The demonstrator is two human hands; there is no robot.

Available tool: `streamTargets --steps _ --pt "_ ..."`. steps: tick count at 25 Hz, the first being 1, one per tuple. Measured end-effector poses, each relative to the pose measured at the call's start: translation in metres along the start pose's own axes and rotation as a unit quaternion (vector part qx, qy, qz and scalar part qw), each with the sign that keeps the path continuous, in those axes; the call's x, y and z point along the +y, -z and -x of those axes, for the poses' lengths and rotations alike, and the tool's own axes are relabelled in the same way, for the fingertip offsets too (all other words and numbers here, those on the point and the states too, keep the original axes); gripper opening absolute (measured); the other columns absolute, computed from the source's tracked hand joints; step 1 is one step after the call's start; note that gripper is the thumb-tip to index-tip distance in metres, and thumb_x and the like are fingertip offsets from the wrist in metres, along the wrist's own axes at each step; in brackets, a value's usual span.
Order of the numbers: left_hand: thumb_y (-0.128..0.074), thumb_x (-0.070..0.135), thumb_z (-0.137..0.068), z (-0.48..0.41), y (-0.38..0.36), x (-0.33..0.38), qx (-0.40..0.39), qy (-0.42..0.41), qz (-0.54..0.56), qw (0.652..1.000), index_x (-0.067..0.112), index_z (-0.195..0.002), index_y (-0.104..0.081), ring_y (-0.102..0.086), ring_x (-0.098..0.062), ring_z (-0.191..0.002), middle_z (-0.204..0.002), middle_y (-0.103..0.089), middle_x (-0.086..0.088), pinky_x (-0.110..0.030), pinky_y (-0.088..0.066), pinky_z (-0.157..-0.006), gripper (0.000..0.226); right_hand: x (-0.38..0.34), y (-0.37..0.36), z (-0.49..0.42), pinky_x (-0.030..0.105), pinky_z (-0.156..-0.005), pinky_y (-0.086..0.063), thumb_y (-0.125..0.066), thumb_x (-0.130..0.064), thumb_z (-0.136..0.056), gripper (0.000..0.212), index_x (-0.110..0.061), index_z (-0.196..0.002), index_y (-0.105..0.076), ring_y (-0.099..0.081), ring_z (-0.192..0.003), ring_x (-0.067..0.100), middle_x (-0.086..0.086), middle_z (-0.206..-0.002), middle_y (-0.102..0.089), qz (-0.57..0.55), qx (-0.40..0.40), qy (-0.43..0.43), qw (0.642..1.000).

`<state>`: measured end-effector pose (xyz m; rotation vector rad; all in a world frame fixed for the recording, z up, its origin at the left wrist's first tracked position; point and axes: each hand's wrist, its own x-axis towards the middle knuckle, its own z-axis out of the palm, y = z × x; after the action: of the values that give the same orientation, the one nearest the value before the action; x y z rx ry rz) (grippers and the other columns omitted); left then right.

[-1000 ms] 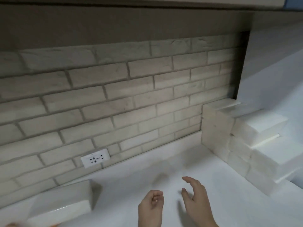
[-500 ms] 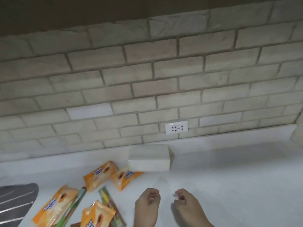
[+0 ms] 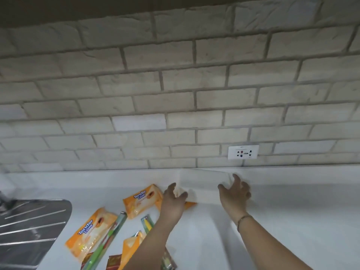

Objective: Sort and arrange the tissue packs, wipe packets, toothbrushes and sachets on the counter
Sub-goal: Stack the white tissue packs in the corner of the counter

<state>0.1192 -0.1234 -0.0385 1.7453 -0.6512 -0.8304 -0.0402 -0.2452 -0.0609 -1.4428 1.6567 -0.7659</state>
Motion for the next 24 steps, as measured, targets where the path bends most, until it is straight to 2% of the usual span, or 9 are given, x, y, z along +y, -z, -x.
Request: streamTargets --steps 2,4,8,10,12,15,17,20,24 --pt "-0.074 0.054 -0.068 -0.037 -0.011 -0.018 -0.029 0.057 0.014 0.998 0.033 -0.151 -0.036 -0.05 -0.024 -0.133 -0.153 -0.042 -0.001 -0.045 -0.045 -0.11 0.094 0.011 0.003 -0.014 0.05 -0.115 -0.033 -0.065 -0.045 -0.091 0.082 -0.026 -0.16 -0.024 -0.032 -0.144 0.037 0.011 -0.162 -0.028 -0.115 -0.056 -0.116 0.985" --pt "-0.07 0.056 -0.08 -0.028 -0.02 -0.002 -0.029 0.086 -0.022 0.996 0.024 -0.154 -0.034 -0.047 -0.028 -0.134 -0.146 -0.039 0.0 -0.042 -0.042 -0.109 0.089 0.024 0.006 -0.014 0.046 -0.108 -0.039 -0.06 -0.05 -0.097 0.071 -0.023 -0.157 -0.033 -0.045 -0.132 0.031 0.003 -0.149 -0.044 -0.208 -0.131 -0.163 0.956" --pt "-0.048 0.037 -0.104 -0.008 -0.033 -0.011 0.047 0.054 -0.026 0.997 0.026 -0.152 -0.041 -0.037 -0.031 -0.143 -0.157 -0.038 -0.009 -0.035 -0.032 -0.11 0.05 0.053 0.019 0.009 0.037 -0.095 -0.043 -0.053 -0.035 -0.106 0.044 -0.02 -0.146 -0.048 -0.056 -0.103 0.015 -0.009 -0.119 -0.06 -0.261 -0.134 -0.11 0.95" --pt "-0.055 0.051 -0.097 0.017 -0.035 -0.022 0.004 0.056 0.006 0.998 0.02 -0.14 -0.056 -0.049 -0.03 -0.134 -0.147 -0.054 -0.007 -0.036 -0.036 -0.105 0.053 0.074 0.03 0.027 0.034 -0.101 -0.047 -0.054 -0.027 -0.106 0.036 -0.022 -0.141 -0.053 -0.058 -0.114 0.014 -0.003 -0.133 -0.062 -0.31 -0.118 -0.093 0.939" --pt "-0.054 0.07 -0.086 0.041 -0.04 -0.04 -0.017 0.067 0.02 0.997 0.023 -0.13 -0.063 -0.055 -0.029 -0.127 -0.139 -0.061 -0.006 -0.042 -0.039 -0.108 0.065 0.095 0.046 0.051 0.024 -0.091 -0.056 -0.052 -0.013 -0.105 0.031 -0.012 -0.135 -0.059 -0.066 -0.109 0.011 0.007 -0.132 -0.066 -0.375 -0.085 -0.09 0.919" --pt "-0.053 0.068 -0.091 0.083 -0.05 -0.062 -0.028 0.083 0.008 0.996 0.036 -0.152 -0.038 -0.043 -0.022 -0.137 -0.145 -0.046 0.003 -0.046 -0.028 -0.12 0.07 0.122 0.077 0.089 0.022 -0.078 -0.059 -0.046 0.013 -0.097 0.03 0.003 -0.119 -0.064 -0.073 -0.09 0.011 0.014 -0.109 -0.073 -0.428 -0.078 -0.072 0.898" --pt "-0.056 0.069 -0.086 0.105 -0.057 -0.065 -0.025 0.079 0.045 0.996 0.044 -0.14 -0.045 -0.044 -0.02 -0.132 -0.139 -0.045 0.002 -0.048 -0.031 -0.119 0.06 0.143 0.091 0.104 0.033 -0.08 -0.056 -0.041 0.025 -0.087 0.037 0.01 -0.114 -0.061 -0.068 -0.091 0.023 0.021 -0.104 -0.069 -0.445 -0.076 -0.064 0.89" --pt "-0.067 0.077 -0.074 0.129 -0.069 -0.058 -0.051 0.075 0.112 0.99 0.046 -0.104 -0.058 -0.057 -0.023 -0.12 -0.125 -0.059 0.004 -0.054 -0.044 -0.109 0.044 0.169 0.112 0.114 0.031 -0.075 -0.046 -0.037 0.017 -0.086 0.03 0.006 -0.104 -0.058 -0.056 -0.094 0.026 0.016 -0.099 -0.061 -0.442 -0.044 -0.074 0.893" --pt "-0.068 0.028 -0.068 0.151 -0.084 -0.043 -0.103 -0.045 0.137 0.984 0.017 -0.101 -0.057 -0.062 -0.011 -0.092 -0.091 -0.069 0.018 -0.031 -0.044 -0.08 0.037 0.18 0.143 0.128 0.029 -0.067 -0.039 -0.035 0.008 -0.097 0.027 -0.007 -0.092 -0.057 -0.055 -0.089 0.021 -0.011 -0.085 -0.071 -0.445 -0.002 -0.067 0.893"
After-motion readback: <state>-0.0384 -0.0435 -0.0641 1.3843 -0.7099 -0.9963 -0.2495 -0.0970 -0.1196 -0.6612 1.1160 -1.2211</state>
